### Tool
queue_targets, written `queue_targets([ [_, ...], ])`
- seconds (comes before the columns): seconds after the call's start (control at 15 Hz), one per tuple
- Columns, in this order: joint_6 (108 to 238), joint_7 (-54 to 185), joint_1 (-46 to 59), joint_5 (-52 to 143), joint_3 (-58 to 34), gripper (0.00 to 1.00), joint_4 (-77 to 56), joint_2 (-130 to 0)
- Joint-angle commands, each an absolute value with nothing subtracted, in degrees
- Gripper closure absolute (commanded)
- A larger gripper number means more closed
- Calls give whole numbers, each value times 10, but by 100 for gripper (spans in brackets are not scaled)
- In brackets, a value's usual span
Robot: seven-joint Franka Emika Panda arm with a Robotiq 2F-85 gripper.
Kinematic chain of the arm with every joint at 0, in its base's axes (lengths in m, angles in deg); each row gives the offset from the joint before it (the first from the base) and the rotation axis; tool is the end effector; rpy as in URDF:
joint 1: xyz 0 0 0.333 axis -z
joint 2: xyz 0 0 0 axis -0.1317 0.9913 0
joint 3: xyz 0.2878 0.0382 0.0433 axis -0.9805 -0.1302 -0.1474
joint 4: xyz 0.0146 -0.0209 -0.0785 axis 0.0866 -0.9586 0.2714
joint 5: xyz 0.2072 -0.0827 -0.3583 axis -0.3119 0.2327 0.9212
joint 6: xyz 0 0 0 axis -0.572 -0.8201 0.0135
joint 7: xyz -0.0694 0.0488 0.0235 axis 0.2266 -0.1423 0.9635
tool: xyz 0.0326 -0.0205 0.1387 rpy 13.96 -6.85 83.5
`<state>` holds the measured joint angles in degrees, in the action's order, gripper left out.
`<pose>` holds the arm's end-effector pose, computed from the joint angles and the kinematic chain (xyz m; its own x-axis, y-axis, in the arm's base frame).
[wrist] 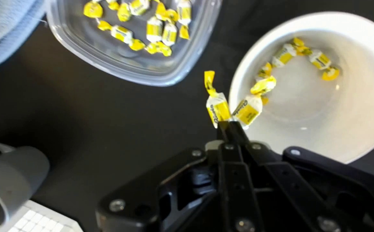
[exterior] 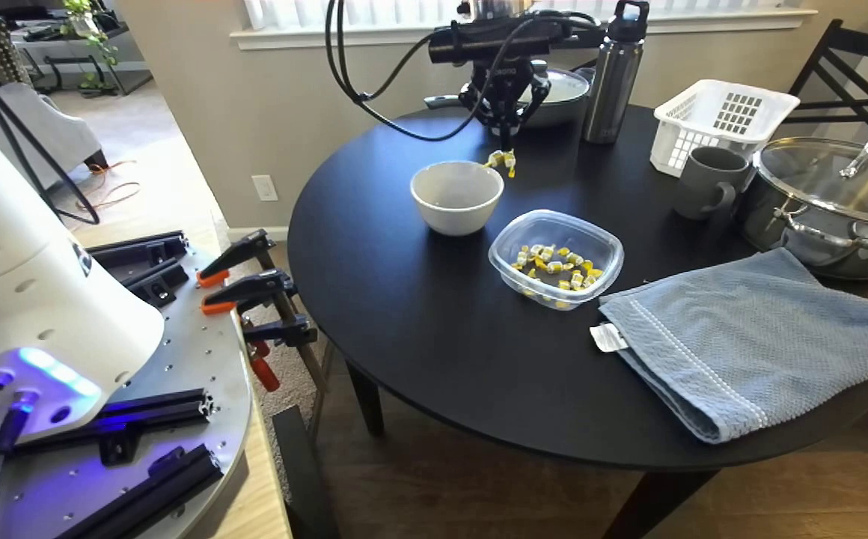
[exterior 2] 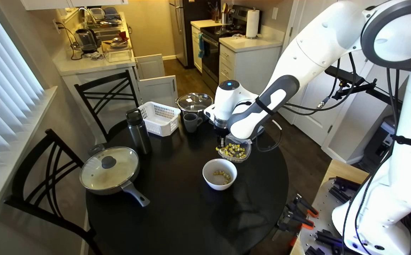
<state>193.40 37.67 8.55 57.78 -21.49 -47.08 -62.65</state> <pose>0.5652 0.0533 0.1459 0.7521 0.6561 0.0617 0.6432 -0.7512 0.1484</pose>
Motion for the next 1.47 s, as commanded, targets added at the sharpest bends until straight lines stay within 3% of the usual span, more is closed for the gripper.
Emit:
queue_targets([
  [0.0,1954,454,43,680,-140,100,-472,-620],
  [0.27,1967,551,3,814,-66,100,-460,-598],
  [1.0,1963,651,-38,926,-22,100,-434,-551],
  [1.07,1963,657,-43,930,-17,74,-434,-550],
  [1.13,1960,657,-45,928,-16,72,-433,-548],
  [1.4,1940,627,-4,888,-68,49,-438,-553],
])
